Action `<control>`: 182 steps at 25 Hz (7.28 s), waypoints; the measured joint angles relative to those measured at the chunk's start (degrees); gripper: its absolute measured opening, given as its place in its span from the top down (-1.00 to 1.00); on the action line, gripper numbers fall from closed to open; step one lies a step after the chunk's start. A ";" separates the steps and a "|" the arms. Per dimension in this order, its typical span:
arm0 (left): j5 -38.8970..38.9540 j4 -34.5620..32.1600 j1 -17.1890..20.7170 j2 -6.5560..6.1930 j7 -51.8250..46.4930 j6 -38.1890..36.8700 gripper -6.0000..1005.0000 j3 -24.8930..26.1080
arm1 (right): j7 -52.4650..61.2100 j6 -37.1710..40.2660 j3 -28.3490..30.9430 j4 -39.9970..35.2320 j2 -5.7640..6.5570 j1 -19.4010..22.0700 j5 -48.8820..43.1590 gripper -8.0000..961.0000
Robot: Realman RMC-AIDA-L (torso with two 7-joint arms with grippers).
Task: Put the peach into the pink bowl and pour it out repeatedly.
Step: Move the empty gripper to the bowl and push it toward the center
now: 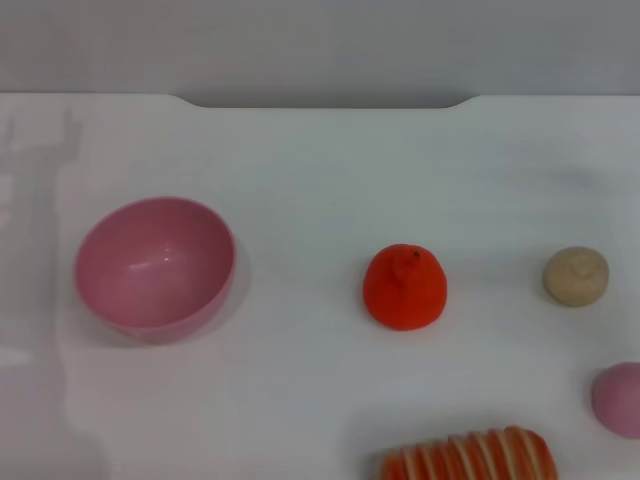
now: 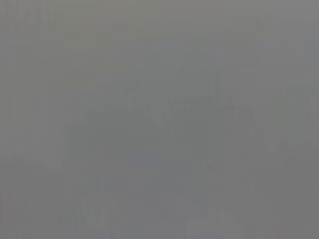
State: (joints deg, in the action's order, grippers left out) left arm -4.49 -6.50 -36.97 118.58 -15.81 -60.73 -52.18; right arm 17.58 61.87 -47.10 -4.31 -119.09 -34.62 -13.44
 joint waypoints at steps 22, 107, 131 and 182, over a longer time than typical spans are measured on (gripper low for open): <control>-0.36 -2.60 2.04 -0.26 5.91 -2.43 -0.62 -11.26 | 0.00 0.00 0.28 -0.35 -0.05 0.00 0.37 -0.36; -34.27 -24.42 5.82 -10.27 -49.44 1.93 -0.62 -23.68 | -0.04 0.23 1.58 -4.40 0.43 0.12 0.71 -0.36; -118.00 -52.35 -1.73 -14.97 -118.36 -20.17 -0.62 -6.10 | 1.56 -1.20 1.45 -3.95 0.43 0.52 0.64 -0.36; -150.11 -49.93 0.85 -4.23 -124.85 -13.95 -0.48 -8.71 | 1.63 -2.10 0.87 -4.14 0.43 -1.44 0.26 -0.36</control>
State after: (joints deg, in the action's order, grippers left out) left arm -154.60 -56.44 -36.12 114.35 -140.66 -74.68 -60.89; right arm 19.21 59.77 -46.23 -8.44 -118.66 -36.06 -13.19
